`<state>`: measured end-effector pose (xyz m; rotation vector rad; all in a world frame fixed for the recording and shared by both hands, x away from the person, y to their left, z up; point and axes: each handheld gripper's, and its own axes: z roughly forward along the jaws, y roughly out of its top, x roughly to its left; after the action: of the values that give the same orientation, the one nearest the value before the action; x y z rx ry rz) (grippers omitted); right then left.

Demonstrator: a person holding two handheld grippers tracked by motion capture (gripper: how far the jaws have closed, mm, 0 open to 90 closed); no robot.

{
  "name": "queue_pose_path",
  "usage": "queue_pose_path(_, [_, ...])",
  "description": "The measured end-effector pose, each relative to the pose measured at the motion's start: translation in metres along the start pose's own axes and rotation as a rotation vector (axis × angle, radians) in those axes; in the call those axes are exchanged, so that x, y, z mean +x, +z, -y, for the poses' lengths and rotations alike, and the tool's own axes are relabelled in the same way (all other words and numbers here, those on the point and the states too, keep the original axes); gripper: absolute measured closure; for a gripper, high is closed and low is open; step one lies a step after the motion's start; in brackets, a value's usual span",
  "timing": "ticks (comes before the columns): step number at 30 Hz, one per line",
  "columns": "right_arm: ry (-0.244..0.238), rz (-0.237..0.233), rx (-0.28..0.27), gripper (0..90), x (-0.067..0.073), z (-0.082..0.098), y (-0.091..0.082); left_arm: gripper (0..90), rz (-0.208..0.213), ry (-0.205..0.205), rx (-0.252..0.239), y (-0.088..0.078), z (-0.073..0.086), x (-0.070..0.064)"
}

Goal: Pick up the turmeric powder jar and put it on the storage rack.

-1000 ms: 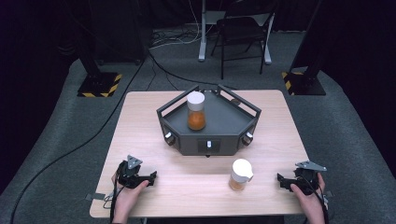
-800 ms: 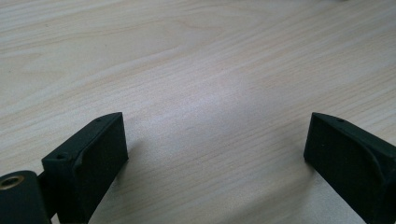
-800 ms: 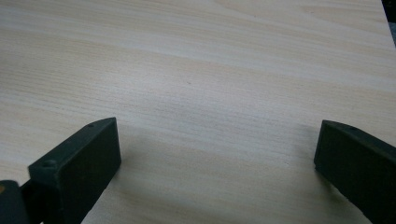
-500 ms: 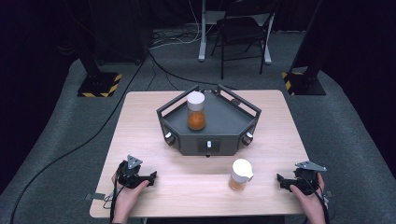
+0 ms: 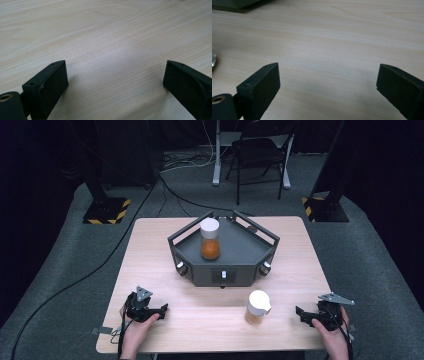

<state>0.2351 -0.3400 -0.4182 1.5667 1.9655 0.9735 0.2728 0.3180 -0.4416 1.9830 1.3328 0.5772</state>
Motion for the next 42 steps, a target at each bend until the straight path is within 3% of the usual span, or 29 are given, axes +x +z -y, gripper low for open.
queue_pose_path(10, [-0.042, -0.072, -0.028, 4.9, 0.016, 0.004, -0.026, 5.1, 0.001, 0.001, 0.000, 0.000, 0.000, 0.000])
queue_pose_path(21, [-0.097, -0.172, -0.048, 5.3, 0.037, 0.001, -0.041, 5.1, 0.001, 0.001, 0.000, 0.000, 0.000, 0.000])
queue_pose_path(34, [-0.176, -0.271, -0.090, 7.4, 0.061, -0.014, -0.039, 5.1, 0.001, 0.001, 0.000, 0.000, 0.000, 0.000])
queue_pose_path(42, [-0.188, -0.291, -0.106, 8.4, 0.073, -0.020, -0.028, 5.1, 0.001, 0.001, 0.000, 0.000, 0.000, 0.000])
